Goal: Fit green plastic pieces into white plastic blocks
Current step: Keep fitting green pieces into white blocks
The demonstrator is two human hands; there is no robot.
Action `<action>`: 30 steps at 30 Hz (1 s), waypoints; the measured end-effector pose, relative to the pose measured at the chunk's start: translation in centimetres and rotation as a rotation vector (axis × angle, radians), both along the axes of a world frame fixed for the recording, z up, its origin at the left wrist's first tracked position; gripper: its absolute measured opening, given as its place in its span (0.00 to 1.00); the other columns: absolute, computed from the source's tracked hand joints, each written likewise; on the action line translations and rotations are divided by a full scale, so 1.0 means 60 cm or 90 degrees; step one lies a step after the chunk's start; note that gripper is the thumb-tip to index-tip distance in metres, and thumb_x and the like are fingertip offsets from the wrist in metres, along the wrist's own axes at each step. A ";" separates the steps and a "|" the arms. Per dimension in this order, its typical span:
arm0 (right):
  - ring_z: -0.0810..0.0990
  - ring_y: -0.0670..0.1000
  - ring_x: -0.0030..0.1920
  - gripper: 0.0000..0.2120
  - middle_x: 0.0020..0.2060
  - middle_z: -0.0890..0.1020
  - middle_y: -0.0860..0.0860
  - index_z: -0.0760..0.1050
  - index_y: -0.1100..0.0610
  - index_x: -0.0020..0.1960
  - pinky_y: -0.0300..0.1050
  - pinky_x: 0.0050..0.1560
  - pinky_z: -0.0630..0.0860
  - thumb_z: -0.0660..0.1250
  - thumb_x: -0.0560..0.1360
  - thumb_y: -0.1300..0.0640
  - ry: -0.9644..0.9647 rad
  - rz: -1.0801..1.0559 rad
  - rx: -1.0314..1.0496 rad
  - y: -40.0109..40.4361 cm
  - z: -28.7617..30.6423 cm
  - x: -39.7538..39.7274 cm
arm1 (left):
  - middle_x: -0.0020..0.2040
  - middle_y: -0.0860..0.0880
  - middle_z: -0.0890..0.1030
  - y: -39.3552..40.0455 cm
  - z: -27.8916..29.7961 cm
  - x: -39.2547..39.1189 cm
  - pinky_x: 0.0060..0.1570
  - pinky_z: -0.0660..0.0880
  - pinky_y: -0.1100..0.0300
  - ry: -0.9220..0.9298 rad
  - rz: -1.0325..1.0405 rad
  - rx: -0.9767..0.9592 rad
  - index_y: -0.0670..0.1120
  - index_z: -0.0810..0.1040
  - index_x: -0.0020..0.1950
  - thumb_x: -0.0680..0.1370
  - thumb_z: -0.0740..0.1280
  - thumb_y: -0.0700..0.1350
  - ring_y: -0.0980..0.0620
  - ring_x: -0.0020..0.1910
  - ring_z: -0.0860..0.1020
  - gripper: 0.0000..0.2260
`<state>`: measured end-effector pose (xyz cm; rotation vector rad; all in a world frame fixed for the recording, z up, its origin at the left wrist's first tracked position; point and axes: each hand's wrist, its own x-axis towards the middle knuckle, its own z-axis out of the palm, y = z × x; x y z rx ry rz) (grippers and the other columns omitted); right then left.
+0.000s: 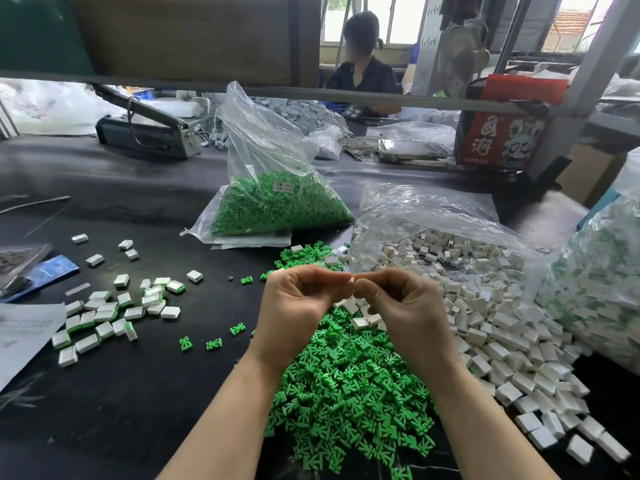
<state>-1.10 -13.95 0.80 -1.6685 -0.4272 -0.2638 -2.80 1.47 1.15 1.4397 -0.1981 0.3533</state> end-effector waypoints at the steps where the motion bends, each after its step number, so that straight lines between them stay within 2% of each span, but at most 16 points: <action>1: 0.83 0.44 0.37 0.08 0.38 0.86 0.49 0.84 0.57 0.46 0.35 0.37 0.77 0.72 0.70 0.55 0.001 -0.008 0.031 0.004 -0.001 -0.001 | 0.39 0.43 0.86 -0.004 0.000 0.000 0.44 0.81 0.61 0.004 0.010 -0.025 0.42 0.85 0.42 0.71 0.72 0.28 0.48 0.40 0.85 0.10; 4: 0.83 0.43 0.37 0.08 0.37 0.86 0.49 0.84 0.56 0.45 0.34 0.38 0.76 0.72 0.69 0.53 0.026 -0.027 0.106 0.017 -0.006 -0.001 | 0.39 0.43 0.86 -0.014 -0.002 0.001 0.42 0.80 0.62 0.025 0.027 -0.096 0.42 0.85 0.42 0.71 0.72 0.28 0.50 0.38 0.85 0.09; 6: 0.83 0.45 0.38 0.08 0.37 0.86 0.50 0.84 0.55 0.44 0.35 0.40 0.77 0.72 0.69 0.52 0.032 -0.043 0.129 0.022 -0.011 -0.001 | 0.39 0.42 0.86 -0.019 -0.004 0.001 0.41 0.79 0.63 0.038 0.032 -0.131 0.40 0.85 0.42 0.71 0.71 0.27 0.50 0.39 0.85 0.09; 11: 0.85 0.48 0.40 0.08 0.39 0.86 0.51 0.83 0.56 0.46 0.38 0.43 0.79 0.71 0.70 0.53 0.017 -0.071 0.120 0.026 -0.013 -0.001 | 0.40 0.42 0.86 -0.024 -0.007 0.003 0.40 0.79 0.64 0.048 0.042 -0.145 0.41 0.85 0.42 0.71 0.72 0.28 0.50 0.39 0.85 0.09; 14: 0.85 0.46 0.43 0.05 0.41 0.87 0.47 0.83 0.55 0.49 0.36 0.44 0.79 0.71 0.73 0.60 -0.008 -0.062 0.114 0.026 -0.011 -0.003 | 0.40 0.42 0.86 -0.022 -0.006 0.004 0.41 0.79 0.64 0.048 0.036 -0.147 0.43 0.86 0.41 0.72 0.71 0.28 0.49 0.40 0.85 0.11; 16: 0.85 0.43 0.45 0.11 0.43 0.86 0.41 0.82 0.52 0.53 0.33 0.45 0.79 0.69 0.75 0.65 -0.023 -0.056 0.110 0.029 -0.011 -0.007 | 0.41 0.41 0.86 -0.021 -0.004 0.005 0.41 0.79 0.63 0.054 0.034 -0.171 0.44 0.86 0.41 0.72 0.72 0.29 0.48 0.40 0.85 0.10; 19: 0.85 0.45 0.43 0.11 0.43 0.86 0.43 0.81 0.52 0.55 0.34 0.43 0.80 0.69 0.76 0.64 -0.023 -0.087 0.125 0.035 -0.013 -0.010 | 0.42 0.41 0.86 -0.023 -0.003 0.005 0.41 0.79 0.63 0.069 0.032 -0.215 0.44 0.86 0.42 0.69 0.73 0.33 0.48 0.40 0.85 0.07; 25: 0.83 0.51 0.36 0.04 0.35 0.84 0.50 0.81 0.55 0.44 0.52 0.39 0.81 0.70 0.76 0.61 -0.079 -0.200 0.071 0.037 -0.018 -0.008 | 0.41 0.40 0.86 -0.035 -0.004 0.002 0.41 0.80 0.62 0.081 0.022 -0.243 0.44 0.87 0.41 0.67 0.74 0.36 0.48 0.40 0.85 0.06; 30: 0.82 0.53 0.34 0.04 0.33 0.83 0.51 0.81 0.59 0.42 0.50 0.36 0.80 0.71 0.75 0.64 -0.085 -0.191 0.084 0.039 -0.014 -0.008 | 0.39 0.43 0.86 -0.043 -0.006 0.000 0.41 0.80 0.63 0.090 0.024 -0.280 0.47 0.87 0.39 0.64 0.73 0.38 0.49 0.39 0.85 0.07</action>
